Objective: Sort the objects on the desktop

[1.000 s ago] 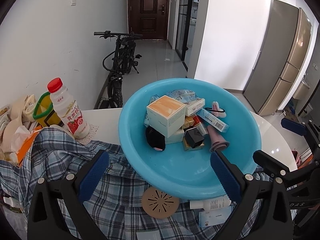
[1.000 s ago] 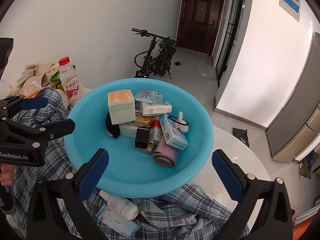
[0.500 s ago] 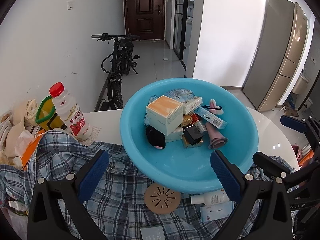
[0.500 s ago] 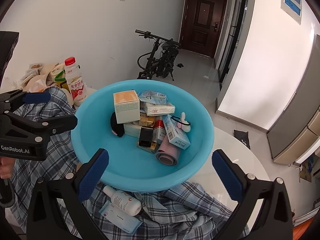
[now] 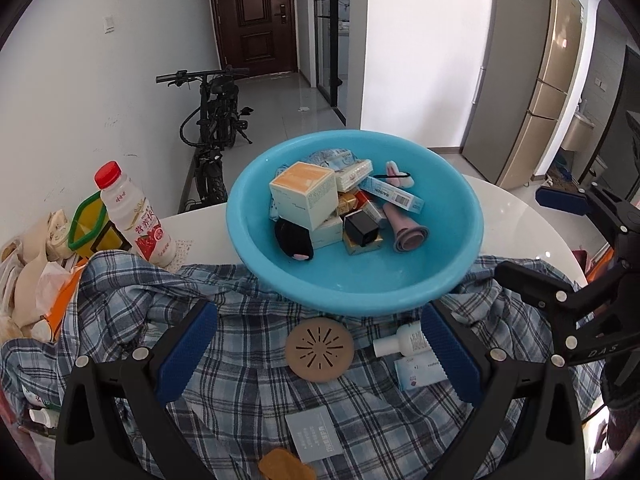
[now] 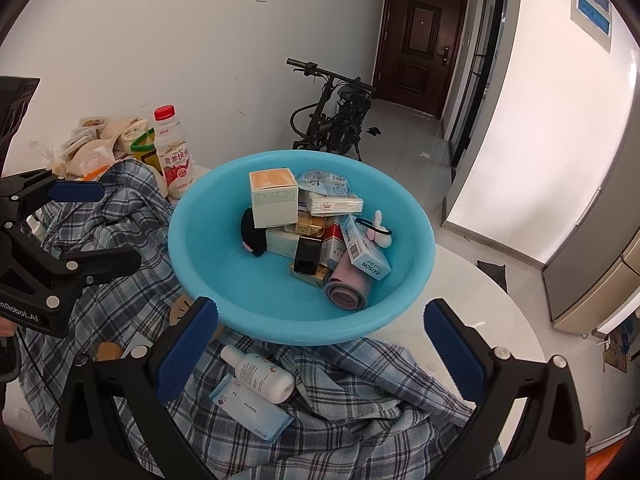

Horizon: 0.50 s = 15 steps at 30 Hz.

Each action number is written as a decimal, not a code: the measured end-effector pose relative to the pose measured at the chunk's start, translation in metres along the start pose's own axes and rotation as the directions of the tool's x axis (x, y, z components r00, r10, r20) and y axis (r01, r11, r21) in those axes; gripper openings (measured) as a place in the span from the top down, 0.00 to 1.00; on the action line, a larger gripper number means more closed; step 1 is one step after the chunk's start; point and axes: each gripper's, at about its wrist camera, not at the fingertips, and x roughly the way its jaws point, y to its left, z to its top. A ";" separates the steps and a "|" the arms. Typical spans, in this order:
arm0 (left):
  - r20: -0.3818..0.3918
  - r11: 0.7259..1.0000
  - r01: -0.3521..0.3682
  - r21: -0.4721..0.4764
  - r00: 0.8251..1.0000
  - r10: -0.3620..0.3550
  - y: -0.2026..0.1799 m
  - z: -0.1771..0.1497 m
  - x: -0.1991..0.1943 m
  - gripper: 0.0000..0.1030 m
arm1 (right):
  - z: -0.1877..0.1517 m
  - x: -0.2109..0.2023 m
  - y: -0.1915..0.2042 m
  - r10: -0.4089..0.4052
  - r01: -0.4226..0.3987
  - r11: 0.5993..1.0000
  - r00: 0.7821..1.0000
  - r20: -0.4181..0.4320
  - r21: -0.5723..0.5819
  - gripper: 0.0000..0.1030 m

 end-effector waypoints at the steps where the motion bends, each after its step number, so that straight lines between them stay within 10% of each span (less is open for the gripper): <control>1: 0.001 1.000 0.003 0.008 1.000 -0.003 -0.001 -0.004 -0.003 0.00 | -0.002 -0.002 0.002 0.006 -0.006 1.000 1.000 0.001 -0.006 0.00; 15: -0.047 0.999 -0.046 0.013 0.998 0.047 0.013 -0.065 0.003 0.00 | -0.051 -0.014 0.023 0.069 -0.070 0.996 0.997 -0.015 -0.055 0.00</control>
